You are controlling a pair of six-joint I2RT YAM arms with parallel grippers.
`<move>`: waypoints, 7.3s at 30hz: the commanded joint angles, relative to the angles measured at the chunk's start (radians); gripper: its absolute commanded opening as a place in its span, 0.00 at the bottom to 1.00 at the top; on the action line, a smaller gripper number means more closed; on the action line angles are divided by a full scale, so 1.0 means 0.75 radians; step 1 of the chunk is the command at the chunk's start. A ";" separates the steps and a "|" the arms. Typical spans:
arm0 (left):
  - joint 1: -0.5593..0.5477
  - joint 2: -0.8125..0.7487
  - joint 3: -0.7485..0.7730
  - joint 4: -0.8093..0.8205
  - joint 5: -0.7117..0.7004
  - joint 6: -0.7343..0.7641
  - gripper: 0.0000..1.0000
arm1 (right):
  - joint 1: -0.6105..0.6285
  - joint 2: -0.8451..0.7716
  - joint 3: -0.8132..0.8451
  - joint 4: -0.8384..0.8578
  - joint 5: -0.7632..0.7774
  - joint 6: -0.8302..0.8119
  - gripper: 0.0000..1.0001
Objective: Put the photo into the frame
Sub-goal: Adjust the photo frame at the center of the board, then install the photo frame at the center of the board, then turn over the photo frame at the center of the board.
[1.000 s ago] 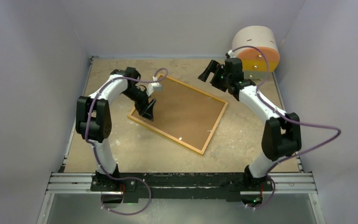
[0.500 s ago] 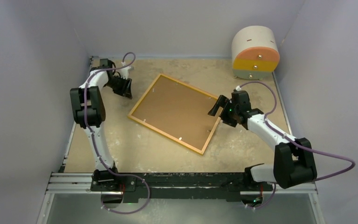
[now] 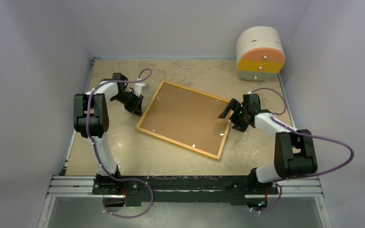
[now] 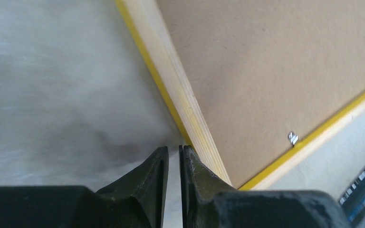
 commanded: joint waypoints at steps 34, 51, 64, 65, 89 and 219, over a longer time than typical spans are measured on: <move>-0.033 0.103 -0.060 -0.142 0.424 0.022 0.28 | 0.683 0.884 1.109 0.274 -0.236 0.124 0.73; -0.033 0.086 -0.097 -0.083 0.391 -0.017 0.24 | 0.760 1.068 1.194 0.278 -0.281 0.164 0.69; -0.033 0.060 -0.112 -0.053 0.375 -0.037 0.23 | 0.768 1.131 1.218 0.343 -0.335 0.235 0.66; -0.033 0.061 -0.110 -0.053 0.377 -0.038 0.23 | 0.769 1.137 1.222 0.343 -0.338 0.236 0.66; -0.033 0.041 -0.109 -0.049 0.346 -0.034 0.23 | 0.774 1.202 1.279 0.373 -0.298 0.315 0.63; 0.082 -1.265 -0.475 -0.171 0.414 1.692 0.89 | 1.108 0.446 1.395 -0.400 -0.095 -0.663 0.00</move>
